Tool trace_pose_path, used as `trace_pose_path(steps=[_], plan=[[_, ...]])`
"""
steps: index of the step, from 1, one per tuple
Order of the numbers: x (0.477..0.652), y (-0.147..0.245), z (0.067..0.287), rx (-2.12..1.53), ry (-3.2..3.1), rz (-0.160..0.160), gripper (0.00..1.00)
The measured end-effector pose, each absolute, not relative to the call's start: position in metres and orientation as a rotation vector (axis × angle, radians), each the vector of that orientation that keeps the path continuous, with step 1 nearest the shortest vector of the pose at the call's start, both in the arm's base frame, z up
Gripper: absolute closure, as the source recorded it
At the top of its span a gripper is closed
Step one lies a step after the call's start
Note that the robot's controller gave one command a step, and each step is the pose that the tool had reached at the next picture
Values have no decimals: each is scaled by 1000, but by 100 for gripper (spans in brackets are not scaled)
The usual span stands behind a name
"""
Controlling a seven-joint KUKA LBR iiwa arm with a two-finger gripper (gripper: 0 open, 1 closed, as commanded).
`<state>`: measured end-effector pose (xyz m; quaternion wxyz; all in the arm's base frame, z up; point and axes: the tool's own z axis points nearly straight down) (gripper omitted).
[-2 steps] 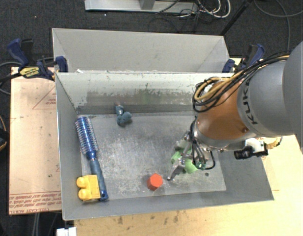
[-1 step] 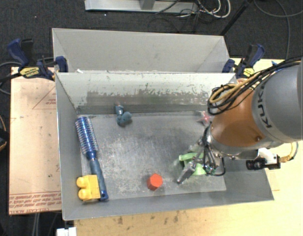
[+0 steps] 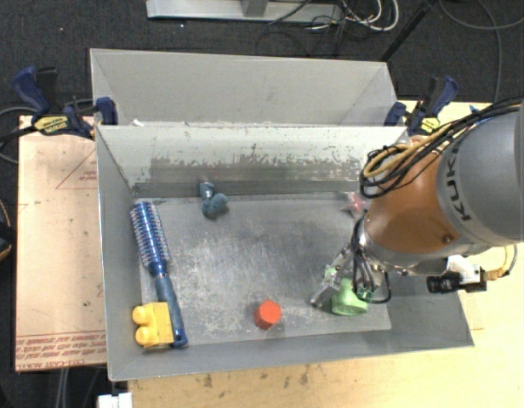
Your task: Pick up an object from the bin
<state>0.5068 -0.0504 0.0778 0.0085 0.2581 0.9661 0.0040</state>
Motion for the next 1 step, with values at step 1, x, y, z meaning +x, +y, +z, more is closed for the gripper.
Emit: trace_pose_path(steps=[1], plan=[[508,-49,85,805,3032,4,100]])
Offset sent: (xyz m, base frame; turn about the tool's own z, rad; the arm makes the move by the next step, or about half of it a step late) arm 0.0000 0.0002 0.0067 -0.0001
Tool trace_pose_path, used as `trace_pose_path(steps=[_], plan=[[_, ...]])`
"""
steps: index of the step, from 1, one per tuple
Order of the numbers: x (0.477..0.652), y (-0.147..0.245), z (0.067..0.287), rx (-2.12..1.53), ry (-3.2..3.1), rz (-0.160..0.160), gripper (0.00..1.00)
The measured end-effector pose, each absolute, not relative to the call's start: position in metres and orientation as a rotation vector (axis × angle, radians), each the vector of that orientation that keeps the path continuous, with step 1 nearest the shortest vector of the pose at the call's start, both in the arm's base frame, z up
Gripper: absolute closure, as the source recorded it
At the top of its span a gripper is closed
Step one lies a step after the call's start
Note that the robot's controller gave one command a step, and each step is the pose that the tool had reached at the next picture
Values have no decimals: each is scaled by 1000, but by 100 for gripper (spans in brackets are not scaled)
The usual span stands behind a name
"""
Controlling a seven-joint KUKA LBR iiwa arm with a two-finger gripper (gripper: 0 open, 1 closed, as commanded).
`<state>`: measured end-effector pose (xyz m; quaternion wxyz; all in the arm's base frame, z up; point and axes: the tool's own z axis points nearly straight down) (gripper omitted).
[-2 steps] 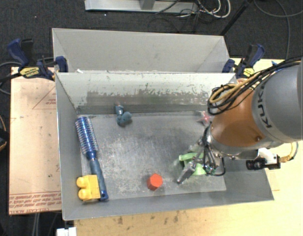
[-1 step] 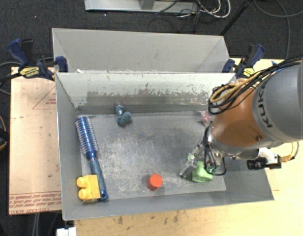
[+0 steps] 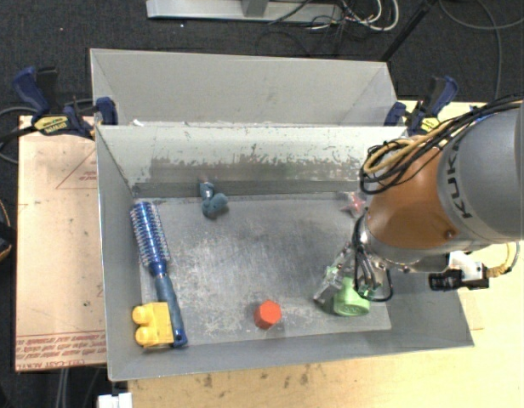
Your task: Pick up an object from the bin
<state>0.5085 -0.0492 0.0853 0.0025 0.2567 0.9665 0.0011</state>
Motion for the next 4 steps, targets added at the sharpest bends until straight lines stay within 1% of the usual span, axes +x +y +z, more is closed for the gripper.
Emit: trace_pose_path(steps=[2,3,4], plan=[[510,-48,106,801,3036,2,100],[511,-48,135,797,3035,2,100],[512,-48,173,792,3035,2,100]])
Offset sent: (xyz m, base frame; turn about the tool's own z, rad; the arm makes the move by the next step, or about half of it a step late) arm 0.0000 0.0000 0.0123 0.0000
